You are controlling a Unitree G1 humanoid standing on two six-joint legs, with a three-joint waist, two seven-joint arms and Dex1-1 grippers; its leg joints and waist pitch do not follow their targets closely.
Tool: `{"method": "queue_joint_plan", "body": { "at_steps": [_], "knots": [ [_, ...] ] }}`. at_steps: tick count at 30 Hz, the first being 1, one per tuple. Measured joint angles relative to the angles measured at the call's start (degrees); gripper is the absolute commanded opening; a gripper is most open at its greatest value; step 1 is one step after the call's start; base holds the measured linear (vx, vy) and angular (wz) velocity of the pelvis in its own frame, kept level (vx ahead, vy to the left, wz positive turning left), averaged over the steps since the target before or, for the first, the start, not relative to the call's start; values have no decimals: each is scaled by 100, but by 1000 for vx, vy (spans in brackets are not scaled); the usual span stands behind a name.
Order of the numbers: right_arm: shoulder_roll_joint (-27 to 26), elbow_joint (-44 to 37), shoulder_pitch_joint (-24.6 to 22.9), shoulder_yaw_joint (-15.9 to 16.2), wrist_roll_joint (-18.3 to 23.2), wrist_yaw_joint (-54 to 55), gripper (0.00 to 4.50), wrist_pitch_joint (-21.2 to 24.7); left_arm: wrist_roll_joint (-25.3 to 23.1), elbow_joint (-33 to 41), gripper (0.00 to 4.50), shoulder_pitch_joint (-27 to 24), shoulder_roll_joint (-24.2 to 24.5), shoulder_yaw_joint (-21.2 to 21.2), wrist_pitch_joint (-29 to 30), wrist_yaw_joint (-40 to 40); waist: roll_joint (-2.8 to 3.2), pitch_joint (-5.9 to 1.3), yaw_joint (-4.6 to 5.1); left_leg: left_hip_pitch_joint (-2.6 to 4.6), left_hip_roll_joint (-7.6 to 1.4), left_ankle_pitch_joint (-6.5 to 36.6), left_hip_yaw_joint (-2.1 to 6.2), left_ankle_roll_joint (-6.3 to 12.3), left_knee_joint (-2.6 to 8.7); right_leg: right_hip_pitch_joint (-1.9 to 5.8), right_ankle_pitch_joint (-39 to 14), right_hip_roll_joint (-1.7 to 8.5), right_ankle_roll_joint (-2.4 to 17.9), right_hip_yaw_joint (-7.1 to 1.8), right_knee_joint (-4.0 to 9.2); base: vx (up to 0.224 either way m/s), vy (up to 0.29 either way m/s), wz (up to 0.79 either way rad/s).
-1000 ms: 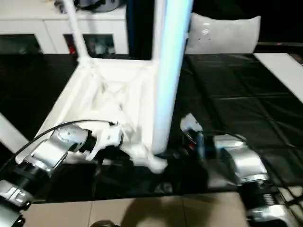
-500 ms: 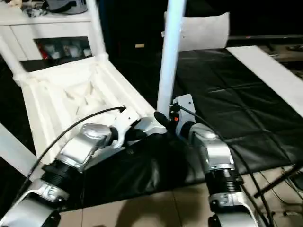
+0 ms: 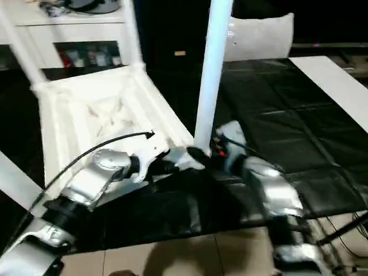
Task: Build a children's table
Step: Rotate leg to tighten
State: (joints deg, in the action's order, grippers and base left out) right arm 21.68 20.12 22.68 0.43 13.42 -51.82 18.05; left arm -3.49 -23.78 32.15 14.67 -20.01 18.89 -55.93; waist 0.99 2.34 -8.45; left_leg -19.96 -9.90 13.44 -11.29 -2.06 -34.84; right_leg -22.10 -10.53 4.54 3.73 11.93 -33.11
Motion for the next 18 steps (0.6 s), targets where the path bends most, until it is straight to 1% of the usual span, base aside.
{"method": "queue_joint_plan", "body": {
  "at_steps": [3,5,7,10,12,14,15,16,17,18],
  "knots": [
    [303,-144,-34,43,55,-535,434,21,63,-2,0,-27,228,-63,-297,-413,0,0,-45,0,-1,0,0,0,-1,0,0,0,0,1,-2,0,0,0],
    [555,-294,-83,200,70,-918,447,51,133,-1,0,-41,369,-122,-454,-724,0,0,-89,0,-1,0,0,0,-1,0,0,0,-1,1,-1,0,0,0],
    [765,-411,-134,341,70,-1305,447,51,160,3,0,-47,505,-212,-630,-1026,0,0,-154,0,-1,2,0,2,-4,0,-1,0,-2,1,-1,0,0,0],
    [832,-445,-160,518,102,-1721,447,2,151,4,0,-47,645,-325,-878,-1309,0,0,-204,0,-1,3,0,4,-11,1,0,1,-2,1,-1,0,0,0],
    [875,-446,-180,628,191,-1987,447,-5,152,4,0,-46,714,-388,-1013,-1493,0,0,-254,1,-1,4,0,6,-13,1,0,1,-2,0,-1,0,0,0],
    [888,-446,-179,685,223,-2173,420,-4,152,8,0,-39,749,-452,-1108,-1617,0,0,-298,3,-1,4,1,6,-15,1,0,1,-2,1,-1,0,0,0],
    [889,-447,-178,699,257,-2267,420,7,152,25,0,-39,763,-485,-1153,-1691,0,0,-311,4,-1,4,2,6,-15,1,0,2,-2,1,-2,0,0,0],
    [891,-451,-178,714,277,-2357,409,24,154,39,0,-39,786,-510,-1184,-1753,0,0,-314,4,-1,4,2,6,-16,1,0,2,-2,1,-2,0,0,0],
    [904,-464,-179,745,301,-2430,409,53,155,45,0,-39,806,-528,-1209,-1808,-1,-1,-313,1,-1,4,2,6,-16,2,0,2,-2,0,-2,0,0,0],
    [924,-477,-178,791,328,-2517,389,71,154,47,0,-38,832,-544,-1265,-1874,-1,-1,-310,1,-1,4,2,7,-16,2,0,2,-2,0,-2,0,0,0]
  ]
}}
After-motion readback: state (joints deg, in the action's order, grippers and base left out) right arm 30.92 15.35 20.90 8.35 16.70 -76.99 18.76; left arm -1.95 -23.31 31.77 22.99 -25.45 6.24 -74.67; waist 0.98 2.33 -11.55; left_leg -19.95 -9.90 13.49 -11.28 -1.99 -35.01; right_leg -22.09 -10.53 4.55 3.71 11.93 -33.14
